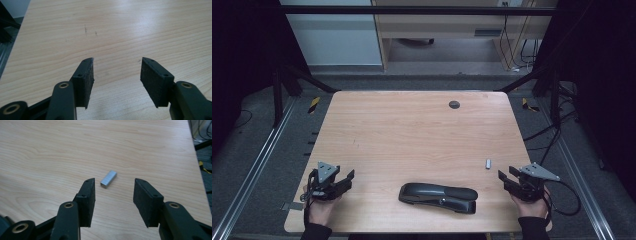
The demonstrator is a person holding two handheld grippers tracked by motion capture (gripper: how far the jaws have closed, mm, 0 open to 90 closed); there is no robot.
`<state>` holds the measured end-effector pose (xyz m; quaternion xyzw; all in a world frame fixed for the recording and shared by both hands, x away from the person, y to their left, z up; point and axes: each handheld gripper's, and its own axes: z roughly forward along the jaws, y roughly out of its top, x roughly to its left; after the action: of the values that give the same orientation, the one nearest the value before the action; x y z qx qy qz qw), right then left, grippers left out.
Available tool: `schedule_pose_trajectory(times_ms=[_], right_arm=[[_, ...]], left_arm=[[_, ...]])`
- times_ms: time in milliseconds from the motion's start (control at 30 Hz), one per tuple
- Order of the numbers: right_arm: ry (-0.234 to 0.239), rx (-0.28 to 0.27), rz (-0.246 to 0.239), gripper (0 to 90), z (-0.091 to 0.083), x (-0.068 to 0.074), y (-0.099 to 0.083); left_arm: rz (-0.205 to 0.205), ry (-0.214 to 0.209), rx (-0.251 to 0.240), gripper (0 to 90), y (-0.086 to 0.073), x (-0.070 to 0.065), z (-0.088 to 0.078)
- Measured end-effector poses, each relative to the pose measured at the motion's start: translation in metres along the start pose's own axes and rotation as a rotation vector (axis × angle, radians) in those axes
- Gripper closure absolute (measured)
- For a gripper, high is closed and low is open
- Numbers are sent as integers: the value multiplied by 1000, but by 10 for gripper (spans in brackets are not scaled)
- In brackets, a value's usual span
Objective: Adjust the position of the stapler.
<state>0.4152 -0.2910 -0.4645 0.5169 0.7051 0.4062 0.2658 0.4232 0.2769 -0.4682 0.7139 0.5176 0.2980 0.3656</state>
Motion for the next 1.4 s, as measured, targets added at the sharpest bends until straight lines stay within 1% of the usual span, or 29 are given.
schedule_pose_trajectory(times_ms=[33, 67, 133, 167, 200, 233, 267, 367, 400, 433, 500, 533, 567, 667, 700, 767, 800, 867, 900, 967, 1000, 1033, 1067, 1100, 1133, 1200, 1267, 1300, 1400], right_arm=[[0, 0, 0, 527, 0, 0, 0], [13, 1, -14, 528, 0, 5, 1], [18, 3, -19, 528, 0, 6, 1], [23, 8, -24, 528, 1, 8, 2], [23, 11, -42, 528, 2, 11, 2], [28, 14, -46, 530, 1, 13, 2], [40, 12, -59, 545, 1, 17, 4], [54, 5, -68, 564, 0, 20, 5], [75, 2, -78, 593, -2, 23, 6], [75, 2, -78, 593, -2, 23, 6], [94, -5, -89, 617, -4, 26, 8], [113, -9, -95, 647, -7, 29, 10], [113, -9, -95, 647, -7, 29, 10], [143, -14, -117, 684, -9, 35, 13], [165, -11, -127, 692, -10, 39, 15], [168, -10, -125, 705, -11, 41, 15], [189, -10, -139, 729, -12, 45, 17], [193, -10, -143, 742, -12, 47, 18], [217, -14, -157, 786, -14, 51, 20], [225, -14, -161, 800, -15, 53, 20], [249, -17, -171, 826, -17, 56, 23], [249, -17, -171, 826, -17, 56, 23], [271, -25, -180, 841, -20, 60, 25], [271, -25, -180, 841, -20, 60, 25], [294, -35, -190, 843, -24, 65, 28], [302, -40, -197, 843, -26, 66, 29], [334, -52, -210, 837, -29, 75, 31], [334, -52, -210, 837, -29, 75, 31], [361, -54, -224, 841, -32, 84, 33]], left_arm=[[0, -2, 1, 438, -1, 0, 0], [2, -1, 3, 429, -1, 0, 0], [-2, -7, 9, 431, -1, 1, 0], [-12, -13, 4, 433, -1, 1, -2], [-14, -20, 0, 430, -1, 2, -3], [-15, -19, -8, 425, -1, 2, -4], [-18, -36, -16, 424, -1, 2, -6], [-16, -48, -23, 426, -1, 1, -8], [-5, -50, -26, 429, -1, -1, -9], [1, -54, -28, 429, -1, -1, -9], [14, -60, -23, 426, -1, -3, -9], [18, -106, -22, 425, -1, -5, -9], [18, -106, -22, 425, -1, -5, -9], [42, -128, -22, 423, 1, -13, -12], [56, -122, -23, 415, 1, -16, -13], [60, -125, -16, 409, 1, -19, -13], [63, -118, 3, 396, 1, -20, -12], [57, -118, 10, 394, 1, -20, -12], [53, -119, 11, 392, 1, -20, -12], [51, -118, 10, 392, 1, -19, -12], [52, -119, 11, 392, 1, -19, -12], [54, -120, 12, 392, 1, -19, -12], [64, -120, 15, 391, 0, -19, -11], [64, -120, 15, 391, 0, -19, -11], [67, -126, 19, 388, 0, -19, -10], [67, -128, 21, 386, 0, -20, -10], [71, -127, 22, 381, 0, -20, -10], [72, -125, 23, 381, 0, -20, -9], [74, -119, 25, 375, -1, -19, -9]])
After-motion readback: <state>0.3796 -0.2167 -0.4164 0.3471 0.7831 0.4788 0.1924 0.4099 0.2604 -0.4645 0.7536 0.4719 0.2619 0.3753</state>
